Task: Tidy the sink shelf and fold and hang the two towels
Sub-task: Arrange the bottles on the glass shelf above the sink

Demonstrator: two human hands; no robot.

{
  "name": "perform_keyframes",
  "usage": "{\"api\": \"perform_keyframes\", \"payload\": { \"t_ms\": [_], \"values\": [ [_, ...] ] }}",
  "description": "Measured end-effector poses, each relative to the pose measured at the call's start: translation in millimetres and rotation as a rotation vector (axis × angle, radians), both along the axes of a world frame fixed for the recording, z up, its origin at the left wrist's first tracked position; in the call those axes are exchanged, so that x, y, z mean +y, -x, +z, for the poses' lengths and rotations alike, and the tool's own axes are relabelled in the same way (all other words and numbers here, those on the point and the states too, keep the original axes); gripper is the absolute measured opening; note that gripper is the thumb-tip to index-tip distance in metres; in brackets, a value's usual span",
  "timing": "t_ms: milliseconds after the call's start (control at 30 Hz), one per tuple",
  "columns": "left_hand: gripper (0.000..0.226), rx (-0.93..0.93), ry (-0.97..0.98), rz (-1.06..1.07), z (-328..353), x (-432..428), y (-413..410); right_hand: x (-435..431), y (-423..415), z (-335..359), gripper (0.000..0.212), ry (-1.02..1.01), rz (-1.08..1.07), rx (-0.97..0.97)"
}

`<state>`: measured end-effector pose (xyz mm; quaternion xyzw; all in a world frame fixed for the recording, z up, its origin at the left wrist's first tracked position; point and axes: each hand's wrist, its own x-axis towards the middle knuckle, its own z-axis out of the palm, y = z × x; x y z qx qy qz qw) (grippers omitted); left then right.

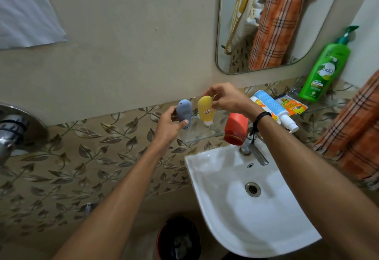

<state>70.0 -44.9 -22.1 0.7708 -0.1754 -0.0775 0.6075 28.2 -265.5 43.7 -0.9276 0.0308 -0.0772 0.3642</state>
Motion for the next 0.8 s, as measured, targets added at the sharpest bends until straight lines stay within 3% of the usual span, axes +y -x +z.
{"api": "perform_keyframes", "payload": {
  "t_ms": [300, 633, 800],
  "values": [
    [0.047, -0.058, 0.017, 0.033, 2.4, -7.8, 3.5, 2.5, 4.2, -10.7, 0.019, -0.017, -0.01, -0.012],
    [0.044, -0.082, -0.052, 0.015, 0.5, -9.5, -0.6, -11.1, 6.5, -10.3, 0.022, -0.023, -0.019, 0.027],
    [0.04, -0.068, -0.071, 0.006, -3.0, -6.4, -0.9, -8.0, 7.1, -15.5, 0.038, -0.07, 0.018, 0.068]
  ]
}}
